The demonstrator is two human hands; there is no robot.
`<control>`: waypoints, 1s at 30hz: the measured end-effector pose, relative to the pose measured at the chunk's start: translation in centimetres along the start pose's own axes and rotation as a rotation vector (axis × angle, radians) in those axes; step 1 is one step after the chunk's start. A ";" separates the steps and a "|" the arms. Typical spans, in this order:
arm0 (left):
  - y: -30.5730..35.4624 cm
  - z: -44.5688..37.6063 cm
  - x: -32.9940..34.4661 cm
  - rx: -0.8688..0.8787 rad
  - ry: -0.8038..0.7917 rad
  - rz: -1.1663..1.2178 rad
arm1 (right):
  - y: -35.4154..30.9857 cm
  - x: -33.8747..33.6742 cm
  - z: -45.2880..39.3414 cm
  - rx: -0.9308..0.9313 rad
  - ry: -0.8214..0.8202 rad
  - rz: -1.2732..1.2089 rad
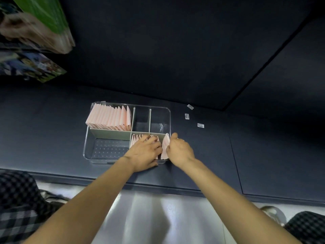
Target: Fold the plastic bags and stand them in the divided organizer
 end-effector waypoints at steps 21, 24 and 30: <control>1.4 4.7 1.5 -0.760 0.189 0.362 | 0.3 1.6 1.0 -0.004 0.162 0.062; 1.5 4.4 1.8 -0.712 0.162 0.364 | 0.6 1.0 1.4 -0.033 0.193 0.062; 1.8 3.6 0.4 -0.589 0.137 0.347 | 3.4 -3.1 4.3 -0.078 0.211 -0.077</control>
Point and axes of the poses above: each hand's wrist, its own z-axis away from the middle knuckle, its own x-axis out of the palm, y = z × x, the point moved 3 cm from there along -z, towards the middle knuckle, and after that the axes turned 6 degrees about y, right-handed, at the moved point
